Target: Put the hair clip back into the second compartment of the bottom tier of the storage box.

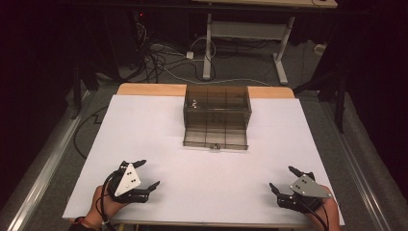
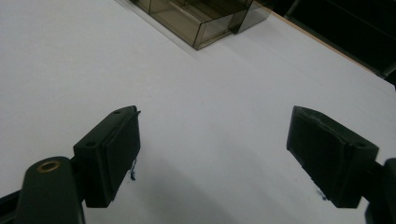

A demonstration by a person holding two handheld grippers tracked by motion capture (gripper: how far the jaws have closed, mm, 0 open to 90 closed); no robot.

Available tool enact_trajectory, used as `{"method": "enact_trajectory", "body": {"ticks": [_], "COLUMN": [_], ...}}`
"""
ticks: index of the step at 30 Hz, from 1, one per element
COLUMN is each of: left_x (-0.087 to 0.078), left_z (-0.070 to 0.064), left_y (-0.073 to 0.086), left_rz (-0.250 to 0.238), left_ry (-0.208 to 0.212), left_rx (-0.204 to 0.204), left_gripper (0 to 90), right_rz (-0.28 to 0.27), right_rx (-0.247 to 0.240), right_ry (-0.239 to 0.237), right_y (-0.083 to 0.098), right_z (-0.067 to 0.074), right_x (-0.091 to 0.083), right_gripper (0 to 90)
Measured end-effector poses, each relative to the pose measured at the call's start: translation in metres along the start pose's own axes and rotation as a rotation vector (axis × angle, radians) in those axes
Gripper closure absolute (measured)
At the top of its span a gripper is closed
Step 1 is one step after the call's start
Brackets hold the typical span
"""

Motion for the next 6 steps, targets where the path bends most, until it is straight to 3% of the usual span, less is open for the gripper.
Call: {"method": "enact_trajectory", "body": {"ticks": [6], "left_x": [0.0005], "left_z": [-0.0023], "left_y": [0.0001], "left_rz": [0.003], "left_ry": [0.009], "left_rx": [-0.001], "left_gripper": [17.8], "right_rz": [-0.002], "right_rx": [-0.002], "right_ry": [-0.003], "right_y": [-0.0015], "right_z": [0.0014], "right_x": [0.0015], "right_gripper": [17.3]}}
Point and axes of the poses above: each handheld gripper's, and its own axes: x roughly forward along the jaws, y roughly out of its underside, z roughly to its left, the point moved 10 cm from there along x, roughly forward along the jaws, and after that the axes turned 14 degrees about -z, right-handed, at the moved point
